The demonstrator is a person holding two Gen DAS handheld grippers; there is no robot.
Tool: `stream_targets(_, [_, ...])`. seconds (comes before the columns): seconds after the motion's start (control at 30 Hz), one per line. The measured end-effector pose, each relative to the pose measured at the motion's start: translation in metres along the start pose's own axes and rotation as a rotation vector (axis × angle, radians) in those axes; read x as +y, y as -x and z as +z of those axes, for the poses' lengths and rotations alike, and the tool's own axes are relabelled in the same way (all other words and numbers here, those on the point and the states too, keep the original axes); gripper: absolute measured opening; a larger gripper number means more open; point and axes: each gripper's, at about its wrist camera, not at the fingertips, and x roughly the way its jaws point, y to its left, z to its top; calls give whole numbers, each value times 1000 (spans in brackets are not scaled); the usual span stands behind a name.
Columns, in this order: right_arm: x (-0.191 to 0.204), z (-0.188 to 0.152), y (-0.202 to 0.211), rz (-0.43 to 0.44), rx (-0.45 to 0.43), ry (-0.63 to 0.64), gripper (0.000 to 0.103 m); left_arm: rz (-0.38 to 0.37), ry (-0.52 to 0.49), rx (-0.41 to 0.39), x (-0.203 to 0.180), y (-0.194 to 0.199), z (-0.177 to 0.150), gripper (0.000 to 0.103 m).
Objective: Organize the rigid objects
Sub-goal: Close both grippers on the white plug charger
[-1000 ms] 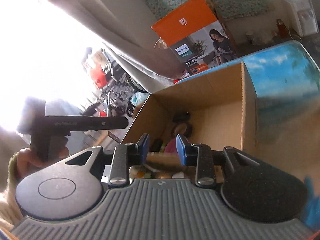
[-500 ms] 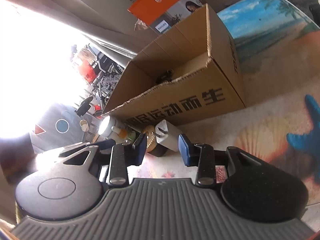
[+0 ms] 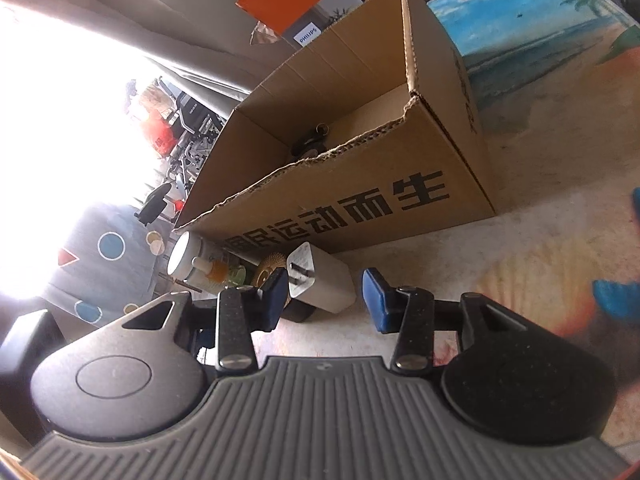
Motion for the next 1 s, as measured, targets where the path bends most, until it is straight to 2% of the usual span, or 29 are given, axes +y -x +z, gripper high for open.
stream_targets(0.07, [-1, 4, -8, 4, 12, -9, 41, -6, -1, 7, 1, -5, 0, 62])
stream_targets(0.63, [-9, 19, -79, 67, 102, -133, 37, 5, 33, 34, 8, -34, 1, 61])
stream_targets(0.8, [-9, 13, -82, 64, 110, -149, 37, 1, 29, 37, 5, -36, 1, 61])
stream_targets(1.0, [-9, 8, -71, 34, 93, -157, 36, -40, 16, 26, -2, -36, 3, 61])
